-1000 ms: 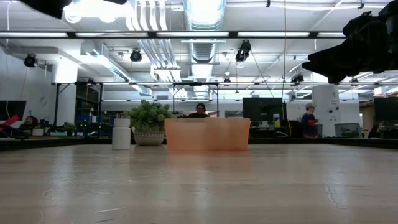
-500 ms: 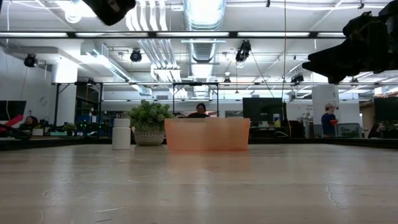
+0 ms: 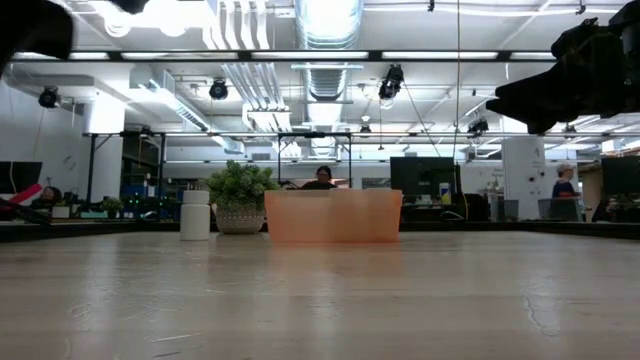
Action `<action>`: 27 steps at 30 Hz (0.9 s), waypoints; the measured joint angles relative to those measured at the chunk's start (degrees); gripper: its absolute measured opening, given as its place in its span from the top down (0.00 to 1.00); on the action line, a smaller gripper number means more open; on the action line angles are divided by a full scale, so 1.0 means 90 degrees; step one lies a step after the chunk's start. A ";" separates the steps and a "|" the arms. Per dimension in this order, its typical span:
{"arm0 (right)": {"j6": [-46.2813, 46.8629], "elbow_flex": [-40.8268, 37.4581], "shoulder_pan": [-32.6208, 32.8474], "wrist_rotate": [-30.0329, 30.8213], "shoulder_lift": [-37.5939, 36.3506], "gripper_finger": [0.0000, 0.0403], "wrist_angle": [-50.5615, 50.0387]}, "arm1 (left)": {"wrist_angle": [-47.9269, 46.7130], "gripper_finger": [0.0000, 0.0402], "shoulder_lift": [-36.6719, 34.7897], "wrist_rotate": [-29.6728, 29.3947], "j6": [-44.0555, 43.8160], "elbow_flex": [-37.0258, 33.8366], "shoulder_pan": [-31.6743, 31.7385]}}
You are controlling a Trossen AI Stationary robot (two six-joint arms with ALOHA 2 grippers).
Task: Pick and place pill bottles into a basket
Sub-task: Put the white pill bottle into the orange bin
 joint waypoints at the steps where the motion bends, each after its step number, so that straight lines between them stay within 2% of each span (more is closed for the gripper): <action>1: 0.0011 0.0000 0.0000 0.0000 -0.0002 0.46 0.0000 | -0.0138 0.46 0.0041 0.0087 -0.0247 0.0014 -0.0044; 6: 0.0012 0.0000 0.0001 0.0000 -0.0007 0.46 0.0003 | -0.0363 0.46 0.0117 0.0165 -0.1290 0.0142 -0.0160; 11: 0.0012 0.0000 0.0000 0.0000 -0.0007 0.46 0.0003 | -0.0394 0.46 0.0091 -0.0241 -0.1929 0.0110 -0.0232; 19: 0.0012 0.0000 0.0000 0.0000 0.0000 0.46 0.0003 | -0.0389 0.46 0.0210 -0.0531 -0.2389 -0.0011 -0.0343; 27: 0.0012 0.0000 0.0001 0.0002 -0.0007 0.46 0.0003 | -0.0389 0.46 0.0479 -0.0566 -0.2420 -0.0082 -0.0467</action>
